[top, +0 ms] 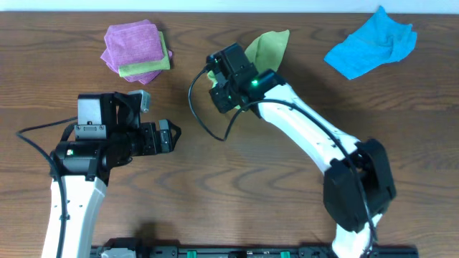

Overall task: Fold the cloth
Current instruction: 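Move the left gripper toward the green cloth held by the right gripper, then grasp a corner of the green cloth with the left gripper, then pull the grippers apart to stretch the green cloth in the air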

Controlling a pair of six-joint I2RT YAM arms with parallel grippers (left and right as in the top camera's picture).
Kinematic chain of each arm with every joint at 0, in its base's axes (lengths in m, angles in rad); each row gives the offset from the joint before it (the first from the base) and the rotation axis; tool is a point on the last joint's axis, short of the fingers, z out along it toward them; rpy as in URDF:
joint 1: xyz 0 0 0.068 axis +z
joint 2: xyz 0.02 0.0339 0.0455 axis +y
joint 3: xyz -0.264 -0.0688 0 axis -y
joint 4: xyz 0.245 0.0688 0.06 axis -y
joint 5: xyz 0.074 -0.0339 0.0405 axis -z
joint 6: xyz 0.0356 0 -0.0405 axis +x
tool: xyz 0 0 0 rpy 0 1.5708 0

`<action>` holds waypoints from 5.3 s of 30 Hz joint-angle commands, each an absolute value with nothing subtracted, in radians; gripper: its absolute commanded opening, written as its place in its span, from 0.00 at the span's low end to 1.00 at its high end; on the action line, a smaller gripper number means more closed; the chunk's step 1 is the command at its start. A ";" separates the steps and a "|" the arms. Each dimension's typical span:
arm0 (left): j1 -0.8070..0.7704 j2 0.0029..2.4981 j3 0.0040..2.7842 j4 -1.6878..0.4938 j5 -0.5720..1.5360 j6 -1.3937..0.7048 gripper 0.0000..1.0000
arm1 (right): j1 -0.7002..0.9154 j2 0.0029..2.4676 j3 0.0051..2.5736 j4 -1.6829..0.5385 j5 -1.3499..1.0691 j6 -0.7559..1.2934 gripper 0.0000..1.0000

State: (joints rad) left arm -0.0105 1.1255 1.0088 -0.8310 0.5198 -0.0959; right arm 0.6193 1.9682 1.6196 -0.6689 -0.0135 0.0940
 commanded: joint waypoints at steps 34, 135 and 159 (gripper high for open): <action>-0.062 1.504 1.032 -0.466 0.845 -0.316 0.95 | 0.518 1.720 1.633 -0.855 0.276 0.255 0.01; -0.134 1.565 1.095 0.294 0.450 -0.675 0.06 | 0.395 1.646 1.634 -0.524 0.350 0.242 0.01; -0.138 1.673 1.163 0.274 0.453 -0.558 0.06 | 0.324 1.764 1.634 -0.432 0.304 0.141 0.01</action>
